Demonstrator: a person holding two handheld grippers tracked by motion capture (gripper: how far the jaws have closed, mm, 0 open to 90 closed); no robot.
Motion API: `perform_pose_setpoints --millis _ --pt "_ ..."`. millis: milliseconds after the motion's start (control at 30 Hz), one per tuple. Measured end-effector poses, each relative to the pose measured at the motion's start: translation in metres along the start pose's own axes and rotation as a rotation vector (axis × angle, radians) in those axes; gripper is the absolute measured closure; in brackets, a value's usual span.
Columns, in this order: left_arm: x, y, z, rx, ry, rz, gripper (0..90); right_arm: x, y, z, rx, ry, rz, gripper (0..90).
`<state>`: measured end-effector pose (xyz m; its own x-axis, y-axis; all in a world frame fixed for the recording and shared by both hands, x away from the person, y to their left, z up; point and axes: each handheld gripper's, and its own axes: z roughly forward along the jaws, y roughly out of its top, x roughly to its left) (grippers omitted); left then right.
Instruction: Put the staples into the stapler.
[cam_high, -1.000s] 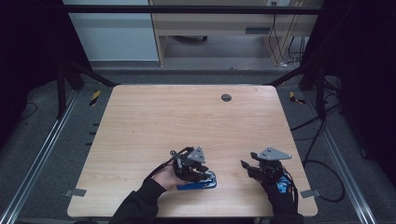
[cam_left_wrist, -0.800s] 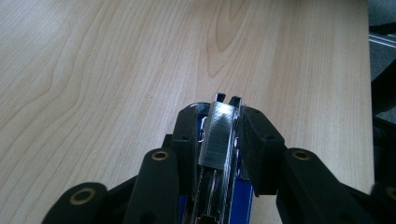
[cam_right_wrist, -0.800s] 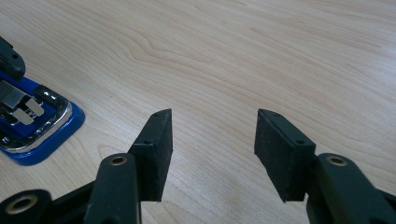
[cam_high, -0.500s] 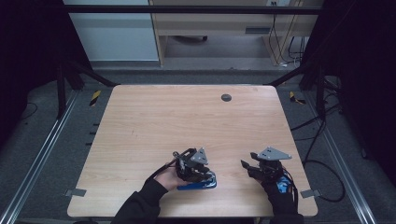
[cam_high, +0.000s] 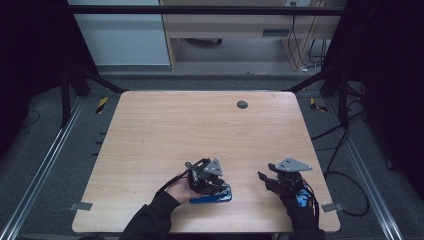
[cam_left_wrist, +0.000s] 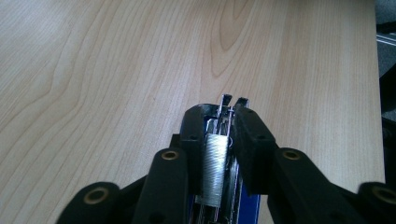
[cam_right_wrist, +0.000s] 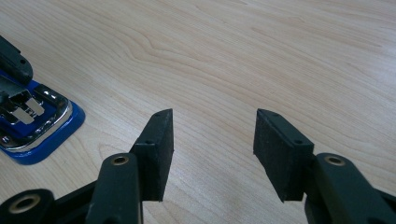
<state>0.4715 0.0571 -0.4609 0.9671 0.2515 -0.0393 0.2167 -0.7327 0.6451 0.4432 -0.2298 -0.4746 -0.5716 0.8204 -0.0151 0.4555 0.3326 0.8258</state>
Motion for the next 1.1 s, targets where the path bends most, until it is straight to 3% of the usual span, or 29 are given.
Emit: perform_pose_setpoints --millis 467,700,1100 --pt "0.003 -0.006 -0.016 -0.017 0.020 -0.014 71.4 0.000 0.000 0.000 0.001 0.000 0.001 48.0" --pt "0.002 -0.006 -0.011 0.020 0.003 -0.015 71.8 0.000 0.000 0.000 0.001 -0.001 0.000 48.1" --pt "0.007 -0.008 -0.008 0.034 -0.015 -0.056 71.0 0.000 0.000 0.000 0.000 0.001 -0.003 48.3"
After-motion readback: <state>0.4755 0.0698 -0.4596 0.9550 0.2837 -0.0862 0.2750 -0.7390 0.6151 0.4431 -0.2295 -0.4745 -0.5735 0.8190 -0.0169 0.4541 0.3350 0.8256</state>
